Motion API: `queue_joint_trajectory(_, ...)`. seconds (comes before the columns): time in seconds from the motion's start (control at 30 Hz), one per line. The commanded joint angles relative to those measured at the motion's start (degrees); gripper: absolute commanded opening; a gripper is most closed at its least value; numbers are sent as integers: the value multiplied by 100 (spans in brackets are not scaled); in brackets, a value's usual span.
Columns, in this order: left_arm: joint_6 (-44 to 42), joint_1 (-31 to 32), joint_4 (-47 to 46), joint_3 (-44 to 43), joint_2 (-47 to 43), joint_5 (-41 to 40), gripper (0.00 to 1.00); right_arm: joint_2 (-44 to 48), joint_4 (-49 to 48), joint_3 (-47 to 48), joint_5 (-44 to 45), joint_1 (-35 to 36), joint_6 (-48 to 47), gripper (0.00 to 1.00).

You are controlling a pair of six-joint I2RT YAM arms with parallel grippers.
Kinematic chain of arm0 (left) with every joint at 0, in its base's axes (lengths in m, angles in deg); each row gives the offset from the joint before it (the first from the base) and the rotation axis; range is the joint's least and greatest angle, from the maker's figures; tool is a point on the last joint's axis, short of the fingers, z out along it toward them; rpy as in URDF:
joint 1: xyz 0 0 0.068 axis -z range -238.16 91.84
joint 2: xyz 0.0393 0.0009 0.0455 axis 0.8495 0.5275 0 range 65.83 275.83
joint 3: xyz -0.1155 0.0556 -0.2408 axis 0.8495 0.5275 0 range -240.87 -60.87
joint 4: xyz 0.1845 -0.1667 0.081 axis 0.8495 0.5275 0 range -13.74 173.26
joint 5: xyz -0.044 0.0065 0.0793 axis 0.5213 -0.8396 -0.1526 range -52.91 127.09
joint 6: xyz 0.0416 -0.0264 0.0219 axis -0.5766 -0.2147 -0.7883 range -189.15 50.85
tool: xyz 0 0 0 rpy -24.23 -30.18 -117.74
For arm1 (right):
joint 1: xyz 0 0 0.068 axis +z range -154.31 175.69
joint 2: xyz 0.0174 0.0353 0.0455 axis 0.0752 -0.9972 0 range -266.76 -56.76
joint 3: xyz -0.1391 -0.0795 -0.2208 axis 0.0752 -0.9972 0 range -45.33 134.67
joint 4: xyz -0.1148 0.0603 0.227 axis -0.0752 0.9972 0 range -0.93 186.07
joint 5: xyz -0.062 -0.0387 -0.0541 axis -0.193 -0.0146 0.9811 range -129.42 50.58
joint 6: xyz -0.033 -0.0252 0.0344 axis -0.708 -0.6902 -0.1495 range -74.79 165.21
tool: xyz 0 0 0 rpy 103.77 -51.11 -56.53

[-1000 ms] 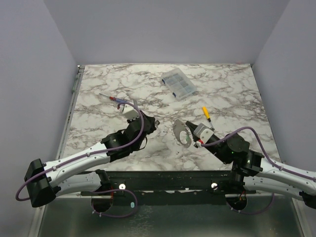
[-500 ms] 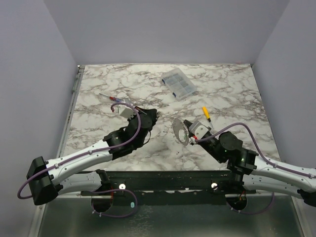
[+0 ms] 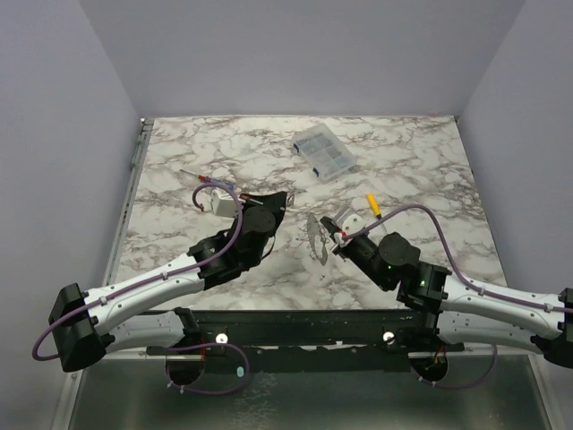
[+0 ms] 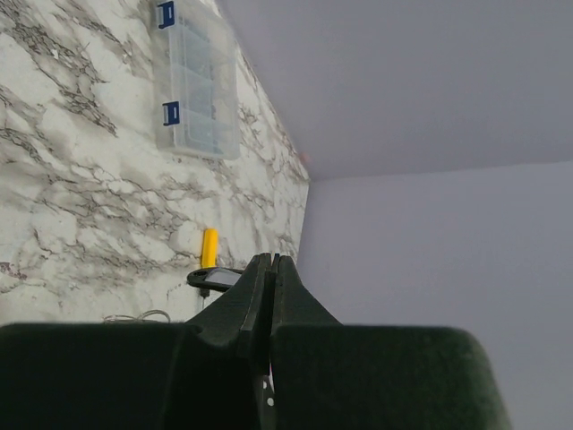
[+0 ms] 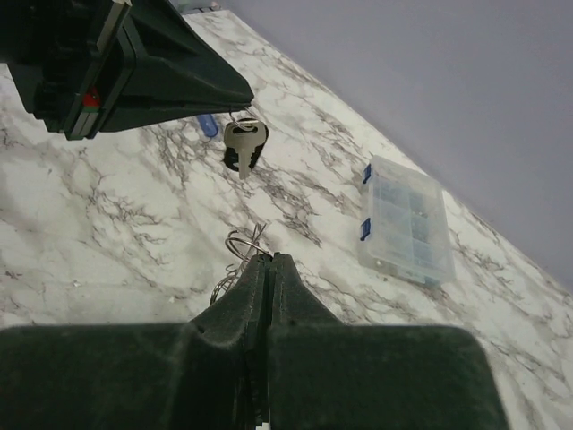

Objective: Put the keys on the keyring

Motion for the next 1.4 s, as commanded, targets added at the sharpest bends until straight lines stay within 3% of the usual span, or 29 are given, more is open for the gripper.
queue_joint_trajectory(0.0,279,17,-236,23,25,32,0,-279,-447,359,-136,28,483,1)
queue_joint_trajectory(0.3,278,18,-287,173,-8,85,0,-884,-579,725,-148,34,787,1)
queue_joint_trajectory(1.37,633,22,-289,543,-213,351,0,-2067,-1517,758,475,31,319,1)
